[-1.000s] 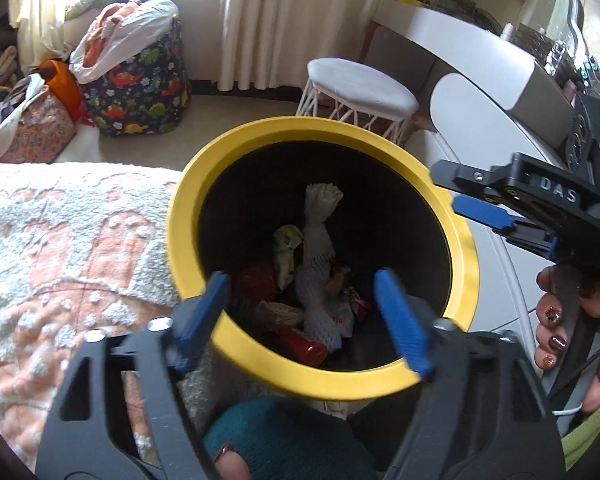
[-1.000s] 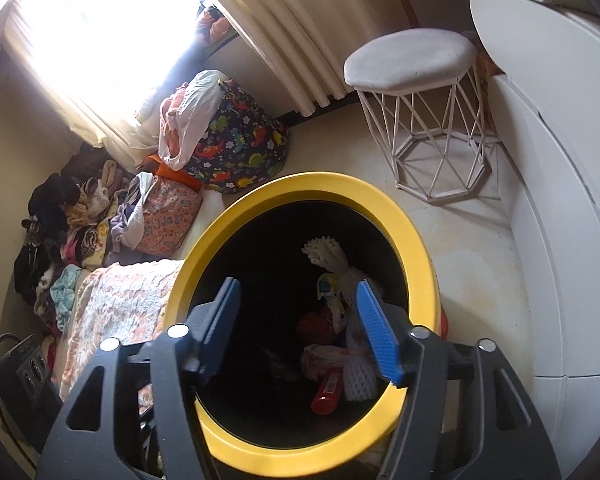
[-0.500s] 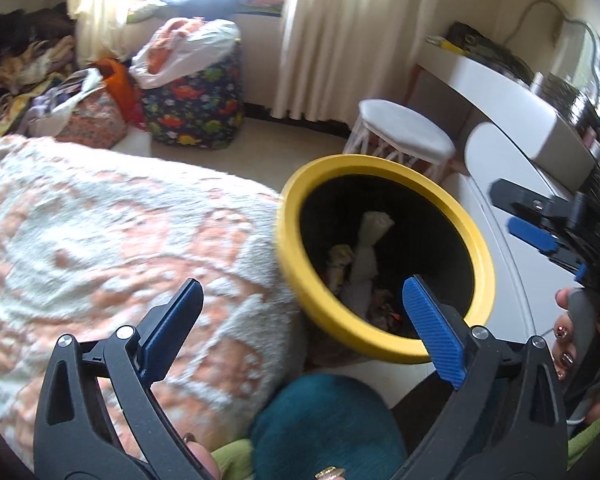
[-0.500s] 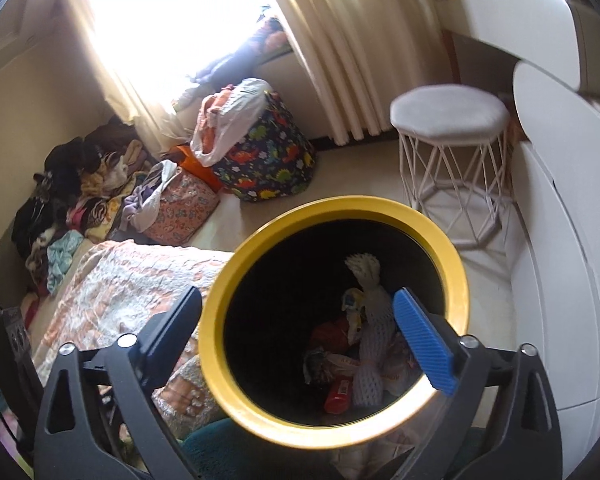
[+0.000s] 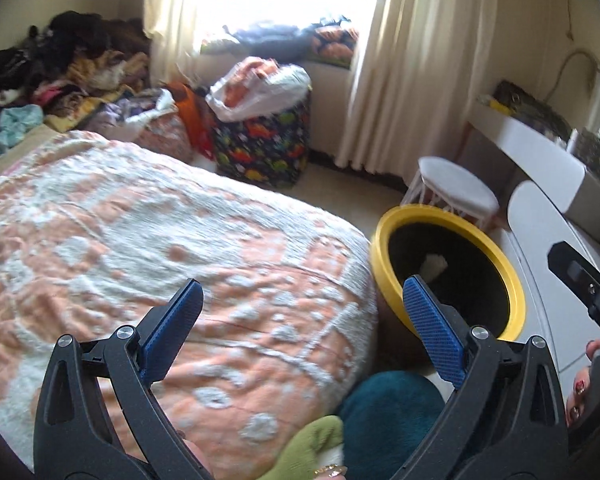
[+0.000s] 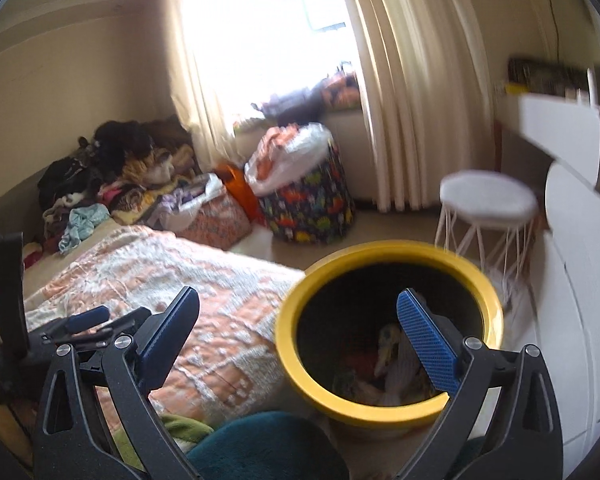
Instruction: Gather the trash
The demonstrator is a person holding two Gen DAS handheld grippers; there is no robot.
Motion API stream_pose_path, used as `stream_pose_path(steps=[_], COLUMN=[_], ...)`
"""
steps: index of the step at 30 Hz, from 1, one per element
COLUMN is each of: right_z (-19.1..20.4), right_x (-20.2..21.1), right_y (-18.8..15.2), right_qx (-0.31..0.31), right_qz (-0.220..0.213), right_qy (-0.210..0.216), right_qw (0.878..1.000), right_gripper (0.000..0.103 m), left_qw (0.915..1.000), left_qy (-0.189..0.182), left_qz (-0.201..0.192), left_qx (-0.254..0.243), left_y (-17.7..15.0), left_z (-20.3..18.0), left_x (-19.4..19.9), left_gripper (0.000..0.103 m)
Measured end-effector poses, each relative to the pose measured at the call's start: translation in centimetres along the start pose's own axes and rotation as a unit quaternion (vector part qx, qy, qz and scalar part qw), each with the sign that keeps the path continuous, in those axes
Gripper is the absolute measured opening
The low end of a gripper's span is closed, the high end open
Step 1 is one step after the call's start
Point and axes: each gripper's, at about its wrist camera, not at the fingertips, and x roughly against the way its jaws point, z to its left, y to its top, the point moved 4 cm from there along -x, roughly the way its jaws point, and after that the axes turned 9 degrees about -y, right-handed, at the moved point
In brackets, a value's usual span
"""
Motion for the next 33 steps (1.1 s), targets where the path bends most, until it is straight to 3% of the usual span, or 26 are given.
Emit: stream_pose_path(steps=[5,12,33], right_z=[1.2,2.1,1.7], right_x=[1.8,2.9,2.5], right_y=[-0.6,-1.2,-1.8], right_qx=[0.012,0.032,0.016], right_qz=[-0.057,-0.100,-0.097], right_qy=[-0.006,-0.019,-0.024], right_qw=[0.998,0.994,0.995], right_gripper=[0.096,0.096,0.096], left_qw=[0.9987,0.9963,0.9955], left_qy=[0.034,0.054,0.058], left_qz=[-0.038,-0.066,-0.074], left_qx=[-0.005,-0.006,-0.015], left_y=[-0.2,-1.2,-1.7], left_z=[1.8,2.8,2.4], left_x=[2.9,4.8,4.9], left_gripper=[0.092,0.092,0.092])
